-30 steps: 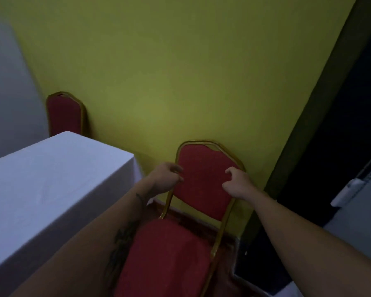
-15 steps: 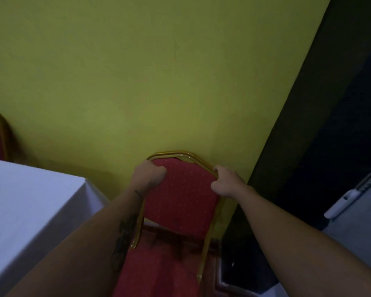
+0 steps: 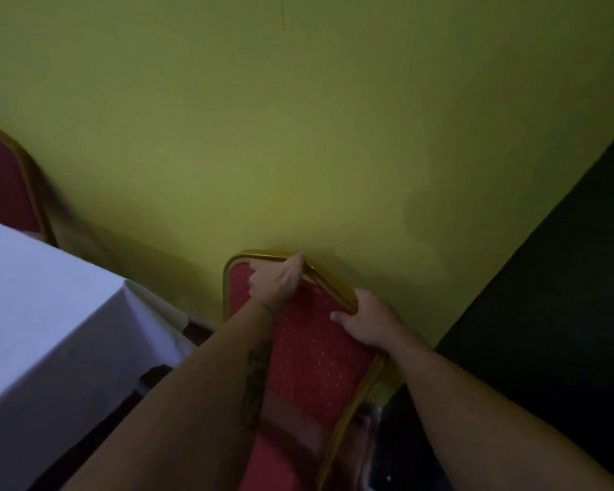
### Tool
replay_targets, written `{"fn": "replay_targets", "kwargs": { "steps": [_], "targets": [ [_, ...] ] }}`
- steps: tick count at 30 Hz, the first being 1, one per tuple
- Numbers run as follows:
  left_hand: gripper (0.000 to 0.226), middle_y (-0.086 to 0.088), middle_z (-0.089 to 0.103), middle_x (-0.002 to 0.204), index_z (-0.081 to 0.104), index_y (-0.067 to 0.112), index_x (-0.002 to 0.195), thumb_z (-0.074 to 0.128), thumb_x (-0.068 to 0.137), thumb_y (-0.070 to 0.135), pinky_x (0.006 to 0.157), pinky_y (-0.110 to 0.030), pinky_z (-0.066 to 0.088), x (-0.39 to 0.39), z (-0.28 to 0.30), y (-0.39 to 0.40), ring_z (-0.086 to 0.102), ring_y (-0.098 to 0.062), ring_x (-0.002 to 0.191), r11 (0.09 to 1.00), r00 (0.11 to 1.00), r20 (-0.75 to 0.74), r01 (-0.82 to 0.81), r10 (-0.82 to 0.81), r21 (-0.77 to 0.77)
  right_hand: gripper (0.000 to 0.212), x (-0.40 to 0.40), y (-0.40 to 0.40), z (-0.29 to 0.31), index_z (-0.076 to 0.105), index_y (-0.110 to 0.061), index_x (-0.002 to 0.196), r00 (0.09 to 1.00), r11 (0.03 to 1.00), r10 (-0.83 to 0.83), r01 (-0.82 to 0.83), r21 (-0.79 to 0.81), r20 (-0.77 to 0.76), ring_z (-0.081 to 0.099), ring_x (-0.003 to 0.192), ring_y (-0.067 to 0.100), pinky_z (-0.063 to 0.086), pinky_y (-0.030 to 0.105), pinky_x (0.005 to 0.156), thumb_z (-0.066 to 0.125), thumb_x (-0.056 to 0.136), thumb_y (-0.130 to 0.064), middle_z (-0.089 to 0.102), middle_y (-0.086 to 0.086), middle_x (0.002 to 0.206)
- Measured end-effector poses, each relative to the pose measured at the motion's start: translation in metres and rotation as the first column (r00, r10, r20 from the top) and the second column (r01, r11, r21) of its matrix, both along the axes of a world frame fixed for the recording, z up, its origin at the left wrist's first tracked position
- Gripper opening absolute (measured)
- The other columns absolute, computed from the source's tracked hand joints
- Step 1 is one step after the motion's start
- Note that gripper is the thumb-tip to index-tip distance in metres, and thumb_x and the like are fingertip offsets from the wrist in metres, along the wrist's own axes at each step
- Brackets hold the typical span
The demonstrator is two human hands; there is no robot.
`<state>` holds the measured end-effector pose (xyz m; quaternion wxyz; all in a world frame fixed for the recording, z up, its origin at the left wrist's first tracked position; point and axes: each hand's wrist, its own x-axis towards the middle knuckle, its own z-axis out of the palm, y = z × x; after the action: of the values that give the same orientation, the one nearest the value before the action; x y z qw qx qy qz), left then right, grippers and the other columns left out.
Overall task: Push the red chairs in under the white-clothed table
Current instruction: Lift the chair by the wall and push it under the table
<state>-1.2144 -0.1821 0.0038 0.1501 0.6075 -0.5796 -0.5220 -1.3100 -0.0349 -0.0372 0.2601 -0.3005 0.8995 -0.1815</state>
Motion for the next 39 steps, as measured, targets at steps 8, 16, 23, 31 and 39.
{"fn": "replay_targets", "kwargs": {
  "steps": [8, 16, 23, 31, 39],
  "targets": [
    [0.127, -0.033, 0.014, 0.161, -0.010, -0.002, 0.157, 0.072, 0.072, 0.045, 0.108, -0.059, 0.042, -0.059, -0.015, 0.001, 0.038, -0.053, 0.137, 0.995, 0.975, 0.202, -0.098, 0.091, 0.025, 0.055, -0.005, 0.000, -0.011, 0.063, -0.018, 0.115, 0.975, 0.996, 0.076, -0.084, -0.029, -0.211, 0.067, 0.106, 0.037, 0.055, 0.039, 0.081, 0.063, 0.086, -0.065, 0.070, 0.012, 0.112],
    [0.133, -0.030, 0.042, 0.148, 0.005, -0.004, 0.154, 0.068, 0.049, 0.050, 0.085, -0.057, 0.060, -0.039, -0.025, -0.003, 0.057, -0.048, 0.123, 0.999, 0.993, 0.114, 0.023, -0.020, -0.022, 0.053, 0.025, 0.011, -0.004, 0.065, -0.012, 0.113, 0.986, 0.998, 0.064, -0.067, -0.016, -0.154, 0.066, 0.109, 0.037, 0.045, 0.035, 0.075, 0.064, 0.090, -0.060, 0.069, 0.014, 0.115],
    [0.115, -0.019, 0.058, 0.136, 0.040, 0.000, 0.145, 0.070, 0.061, 0.073, 0.076, -0.046, 0.063, 0.028, -0.017, 0.017, 0.064, -0.041, 0.114, 0.953, 0.956, 0.100, 0.286, -0.276, -0.097, 0.048, 0.077, 0.032, 0.004, 0.063, -0.010, 0.109, 0.999, 0.999, 0.040, -0.040, 0.007, -0.015, 0.065, 0.106, 0.034, 0.042, 0.034, 0.071, 0.064, 0.094, -0.056, 0.066, 0.012, 0.112],
    [0.049, -0.007, 0.070, 0.122, 0.066, 0.013, 0.130, 0.051, 0.085, 0.001, 0.096, -0.043, 0.057, 0.153, -0.029, 0.101, 0.067, -0.029, 0.110, 0.813, 0.824, 0.130, 0.566, -0.552, -0.138, 0.049, 0.119, 0.067, 0.015, 0.070, -0.012, 0.112, 0.996, 0.998, -0.008, 0.002, 0.062, 0.090, 0.068, 0.102, 0.033, 0.048, 0.033, 0.072, 0.067, 0.086, -0.054, 0.072, 0.009, 0.110],
    [0.119, -0.012, 0.021, 0.167, 0.006, 0.013, 0.162, 0.082, 0.075, 0.040, 0.123, -0.039, 0.029, 0.181, -0.103, 0.189, 0.026, -0.033, 0.152, 0.698, 0.659, 0.256, 0.709, -0.708, 0.105, 0.016, 0.121, 0.070, 0.036, 0.062, -0.014, 0.085, 0.982, 0.997, 0.056, -0.064, 0.043, 0.178, 0.071, 0.086, 0.028, 0.064, 0.047, 0.083, 0.070, 0.086, -0.027, 0.072, 0.009, 0.093]
  ]
}}
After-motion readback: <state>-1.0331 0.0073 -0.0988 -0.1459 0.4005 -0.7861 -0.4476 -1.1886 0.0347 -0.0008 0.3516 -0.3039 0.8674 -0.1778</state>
